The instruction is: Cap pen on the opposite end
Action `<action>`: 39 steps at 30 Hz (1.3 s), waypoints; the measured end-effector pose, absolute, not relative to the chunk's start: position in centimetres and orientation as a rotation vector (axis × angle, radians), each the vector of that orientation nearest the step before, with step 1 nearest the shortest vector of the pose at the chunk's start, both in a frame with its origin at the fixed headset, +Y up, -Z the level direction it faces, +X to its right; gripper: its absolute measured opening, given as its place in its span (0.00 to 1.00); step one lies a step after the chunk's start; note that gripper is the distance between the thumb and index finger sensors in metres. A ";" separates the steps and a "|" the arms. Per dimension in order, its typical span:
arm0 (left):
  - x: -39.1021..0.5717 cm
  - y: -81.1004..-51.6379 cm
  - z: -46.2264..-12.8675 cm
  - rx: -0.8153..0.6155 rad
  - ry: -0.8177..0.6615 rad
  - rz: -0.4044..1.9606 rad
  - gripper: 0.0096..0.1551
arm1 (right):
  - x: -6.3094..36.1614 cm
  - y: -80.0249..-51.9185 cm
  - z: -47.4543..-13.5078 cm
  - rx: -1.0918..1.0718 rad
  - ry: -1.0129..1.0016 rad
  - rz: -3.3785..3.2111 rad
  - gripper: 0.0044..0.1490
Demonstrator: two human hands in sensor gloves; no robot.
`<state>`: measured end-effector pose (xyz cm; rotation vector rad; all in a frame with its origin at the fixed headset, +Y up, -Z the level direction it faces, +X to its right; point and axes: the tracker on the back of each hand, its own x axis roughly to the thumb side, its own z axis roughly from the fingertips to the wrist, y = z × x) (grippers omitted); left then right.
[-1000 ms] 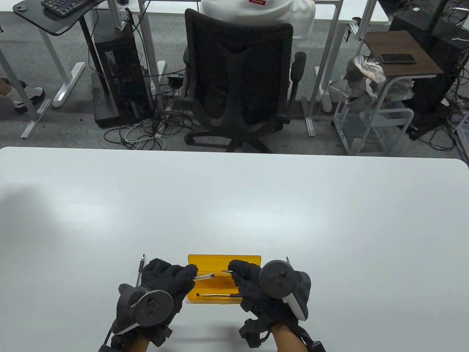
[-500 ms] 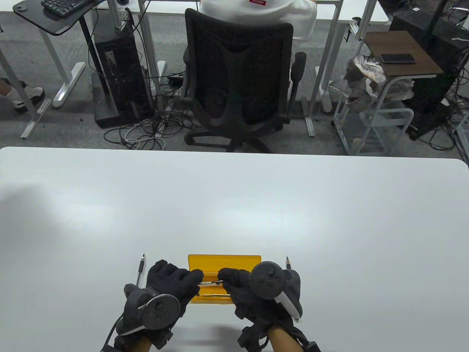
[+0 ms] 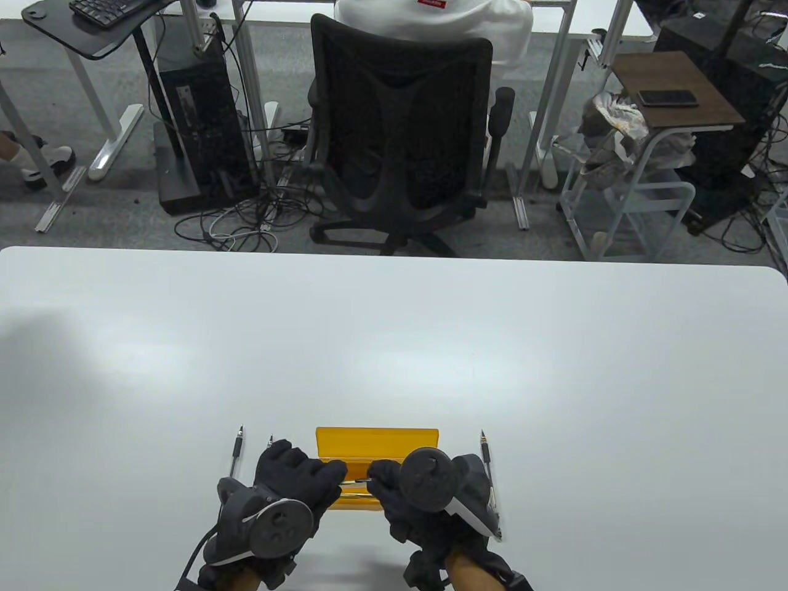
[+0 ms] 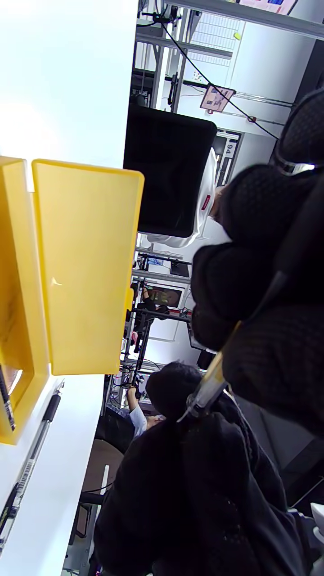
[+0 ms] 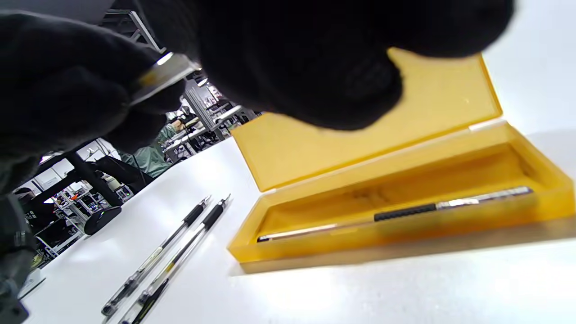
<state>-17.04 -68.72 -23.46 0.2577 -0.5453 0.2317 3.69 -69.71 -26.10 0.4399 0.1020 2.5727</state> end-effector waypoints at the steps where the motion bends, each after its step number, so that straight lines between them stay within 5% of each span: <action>1: -17.2 -68.6 -23.4 0.265 -0.541 0.240 0.24 | 3.6 -69.5 -26.0 0.452 0.090 2.574 0.30; 14: -17.2 -68.7 -23.4 0.274 -0.557 0.249 0.24 | 2.8 -69.2 -25.5 0.490 0.077 2.710 0.30; 28: -17.0 -69.1 -23.3 0.251 -0.571 0.304 0.32 | 2.0 -69.5 -25.9 0.619 0.425 2.663 0.29; 31: -17.8 -68.8 -23.6 0.299 -0.507 0.293 0.40 | 3.1 -69.3 -26.3 0.474 0.363 2.784 0.29; 36: -19.2 -69.7 -24.4 0.215 -0.378 0.337 0.38 | 8.7 -66.2 -27.0 -0.026 -0.013 2.875 0.31; 39: -19.0 -70.0 -24.7 0.196 -0.362 0.290 0.38 | 11.7 -67.1 -27.7 -0.385 0.018 3.018 0.32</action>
